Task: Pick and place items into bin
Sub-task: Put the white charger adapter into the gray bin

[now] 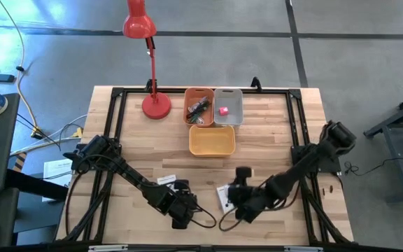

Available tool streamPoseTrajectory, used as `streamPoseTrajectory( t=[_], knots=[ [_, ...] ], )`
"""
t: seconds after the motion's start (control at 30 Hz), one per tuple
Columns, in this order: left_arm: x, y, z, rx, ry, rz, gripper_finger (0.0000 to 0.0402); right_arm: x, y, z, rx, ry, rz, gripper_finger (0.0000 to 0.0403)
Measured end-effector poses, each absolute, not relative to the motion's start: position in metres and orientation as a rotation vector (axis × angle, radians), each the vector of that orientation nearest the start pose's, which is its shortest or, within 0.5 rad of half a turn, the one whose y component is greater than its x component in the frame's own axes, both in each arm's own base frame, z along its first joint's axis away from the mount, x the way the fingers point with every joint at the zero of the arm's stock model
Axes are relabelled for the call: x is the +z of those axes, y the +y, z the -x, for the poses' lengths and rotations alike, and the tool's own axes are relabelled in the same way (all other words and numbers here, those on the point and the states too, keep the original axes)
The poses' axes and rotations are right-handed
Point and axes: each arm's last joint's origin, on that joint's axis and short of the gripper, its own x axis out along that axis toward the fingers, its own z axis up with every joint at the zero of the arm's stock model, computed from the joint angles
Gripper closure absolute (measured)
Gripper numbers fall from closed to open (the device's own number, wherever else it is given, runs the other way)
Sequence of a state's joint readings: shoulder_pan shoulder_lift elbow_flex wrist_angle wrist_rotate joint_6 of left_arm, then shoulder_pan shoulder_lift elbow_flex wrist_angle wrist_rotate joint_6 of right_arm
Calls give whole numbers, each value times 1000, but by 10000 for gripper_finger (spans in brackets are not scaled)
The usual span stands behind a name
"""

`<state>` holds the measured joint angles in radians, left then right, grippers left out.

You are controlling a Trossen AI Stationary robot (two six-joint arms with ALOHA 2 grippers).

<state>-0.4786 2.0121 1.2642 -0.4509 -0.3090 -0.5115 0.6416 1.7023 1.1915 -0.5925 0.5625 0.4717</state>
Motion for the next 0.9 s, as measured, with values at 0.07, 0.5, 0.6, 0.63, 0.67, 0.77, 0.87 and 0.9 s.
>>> streamPoseTrajectory(
  t=[0.07,0.5,0.6,0.63,0.67,0.77,0.87,0.9],
  knots=[
    [132,-172,-351,138,1068,3,252,225,178,-277,-196,888,216,217],
    [136,-173,-357,169,970,11,252,265,91,-282,-452,902,449,217],
    [136,-173,-358,178,956,17,252,265,70,-288,-494,935,473,217],
    [136,-173,-358,185,954,21,252,265,62,-289,-508,949,479,217],
    [136,-173,-358,191,953,25,252,266,54,-291,-521,963,486,217],
    [136,-173,-358,193,947,27,252,266,29,-296,-566,992,498,217],
    [137,-173,-360,195,932,32,252,268,1,-302,-593,1005,471,217],
    [137,-174,-360,195,926,34,252,268,-8,-304,-596,1003,452,217]
  ],
)
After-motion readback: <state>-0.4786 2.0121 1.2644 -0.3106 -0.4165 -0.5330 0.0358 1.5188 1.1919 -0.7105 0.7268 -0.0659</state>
